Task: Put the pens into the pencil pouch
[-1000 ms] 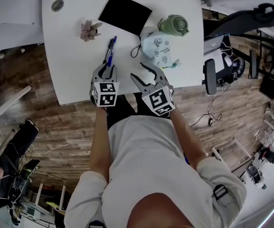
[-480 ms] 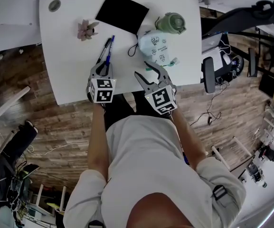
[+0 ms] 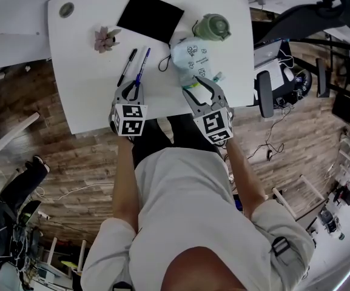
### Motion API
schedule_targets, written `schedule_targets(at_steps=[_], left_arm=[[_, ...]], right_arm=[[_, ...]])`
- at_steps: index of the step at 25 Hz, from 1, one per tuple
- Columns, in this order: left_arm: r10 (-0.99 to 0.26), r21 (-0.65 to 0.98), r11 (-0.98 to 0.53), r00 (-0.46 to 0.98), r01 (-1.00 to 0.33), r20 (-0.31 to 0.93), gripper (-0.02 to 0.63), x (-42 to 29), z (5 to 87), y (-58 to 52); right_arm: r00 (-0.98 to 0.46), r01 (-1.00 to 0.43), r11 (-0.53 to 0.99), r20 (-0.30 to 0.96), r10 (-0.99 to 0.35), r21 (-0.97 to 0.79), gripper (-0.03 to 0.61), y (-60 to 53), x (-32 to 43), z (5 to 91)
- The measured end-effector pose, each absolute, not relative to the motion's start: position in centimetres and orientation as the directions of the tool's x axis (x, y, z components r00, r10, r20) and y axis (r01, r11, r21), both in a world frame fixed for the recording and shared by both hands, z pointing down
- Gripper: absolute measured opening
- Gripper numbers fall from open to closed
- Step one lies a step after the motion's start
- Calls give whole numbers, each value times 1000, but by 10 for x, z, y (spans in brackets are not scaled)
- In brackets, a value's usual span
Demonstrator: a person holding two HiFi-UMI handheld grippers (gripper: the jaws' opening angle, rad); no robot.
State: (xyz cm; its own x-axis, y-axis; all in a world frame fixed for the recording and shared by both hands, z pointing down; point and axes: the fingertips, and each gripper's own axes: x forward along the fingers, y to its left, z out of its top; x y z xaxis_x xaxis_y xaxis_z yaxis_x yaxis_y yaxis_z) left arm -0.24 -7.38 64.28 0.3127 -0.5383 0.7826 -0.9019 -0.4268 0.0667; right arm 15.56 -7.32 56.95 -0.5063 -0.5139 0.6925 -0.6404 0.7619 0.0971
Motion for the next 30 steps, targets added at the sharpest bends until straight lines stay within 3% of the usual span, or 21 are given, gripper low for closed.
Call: schedule_targets(at_steps=[8,15,24,30], left_arm=[[-546,76,-447,339,-891,766,49,20,619,-53],[-546,72,-463,349,-883,762,51,42,600,-28],[-514,78,-516,382,-853,768,51,61,583,12],[-481,97,-557,415,-825,772,51,52,578,28]], right_arm=[[-442,-611,769,725,-528,187,195,-73,199,586],[-387,-502,820,777,-496,273,175,-74,226,617],[-364,-467,823,778,-511,323,40,-81,230,626],[-396,-496,835,794,-461,237,25,-74,213,616]])
